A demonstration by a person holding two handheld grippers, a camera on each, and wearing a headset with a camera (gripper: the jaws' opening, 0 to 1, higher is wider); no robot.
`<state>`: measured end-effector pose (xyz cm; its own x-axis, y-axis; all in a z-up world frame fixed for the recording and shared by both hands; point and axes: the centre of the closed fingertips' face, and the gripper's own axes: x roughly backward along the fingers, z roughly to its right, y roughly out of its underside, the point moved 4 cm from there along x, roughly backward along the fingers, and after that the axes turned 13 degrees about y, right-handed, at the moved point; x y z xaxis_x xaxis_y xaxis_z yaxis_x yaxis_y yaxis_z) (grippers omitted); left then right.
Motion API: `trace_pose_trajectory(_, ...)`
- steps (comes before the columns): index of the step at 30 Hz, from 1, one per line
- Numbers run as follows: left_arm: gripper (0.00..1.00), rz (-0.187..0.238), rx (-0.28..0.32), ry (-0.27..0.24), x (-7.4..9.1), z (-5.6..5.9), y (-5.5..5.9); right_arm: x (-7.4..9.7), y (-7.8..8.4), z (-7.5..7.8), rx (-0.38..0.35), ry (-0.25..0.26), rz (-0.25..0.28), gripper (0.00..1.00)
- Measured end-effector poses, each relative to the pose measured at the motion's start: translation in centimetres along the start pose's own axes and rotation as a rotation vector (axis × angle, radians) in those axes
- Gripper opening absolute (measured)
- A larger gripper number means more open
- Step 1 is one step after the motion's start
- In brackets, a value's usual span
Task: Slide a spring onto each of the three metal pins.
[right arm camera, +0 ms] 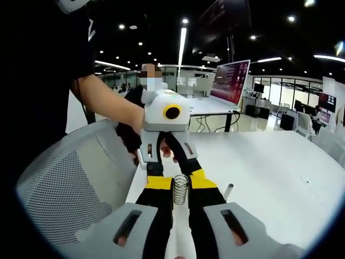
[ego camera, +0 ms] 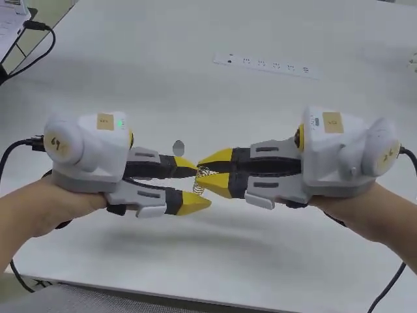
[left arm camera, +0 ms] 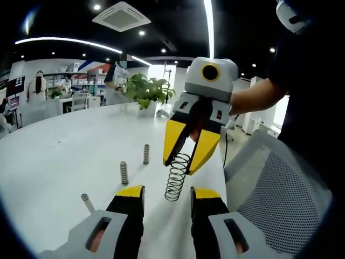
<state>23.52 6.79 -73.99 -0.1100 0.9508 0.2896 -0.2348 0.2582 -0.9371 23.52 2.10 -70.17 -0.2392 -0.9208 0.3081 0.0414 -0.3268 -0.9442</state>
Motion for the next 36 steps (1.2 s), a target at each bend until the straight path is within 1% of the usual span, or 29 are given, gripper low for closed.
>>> trace_pose_trajectory(3, 0.32, 0.002, -0.002, -0.01, 0.1, -0.1, 0.0, 0.0, -0.1, 0.1, 0.0, 0.002, 0.001, 0.07)
trace_pose_trajectory(14, 0.44, 0.001, -0.004, -0.048, 0.8, -0.4, 0.3, 0.3, -0.1, 0.5, -0.005, 0.024, 0.001, 0.07)
trace_pose_trajectory(21, 0.51, 0.016, -0.007, -0.071, 1.3, -0.6, 0.3, 0.4, -0.1, 0.7, -0.01, 0.036, 0.002, 0.07)
trace_pose_trajectory(26, 0.59, 0.023, -0.006, -0.099, 2.0, -0.9, 0.5, 0.5, 0.0, 1.2, -0.018, 0.05, 0.002, 0.07)
trace_pose_trajectory(31, 0.71, 0.035, -0.004, -0.14, 2.7, -1.2, 0.6, 0.6, 0.1, 1.4, -0.021, 0.057, -0.002, 0.07)
trace_pose_trajectory(36, 0.8, 0.041, 0.004, -0.176, 3.6, -1.5, 1.0, 0.6, 0.3, 1.4, -0.02, 0.062, -0.008, 0.07)
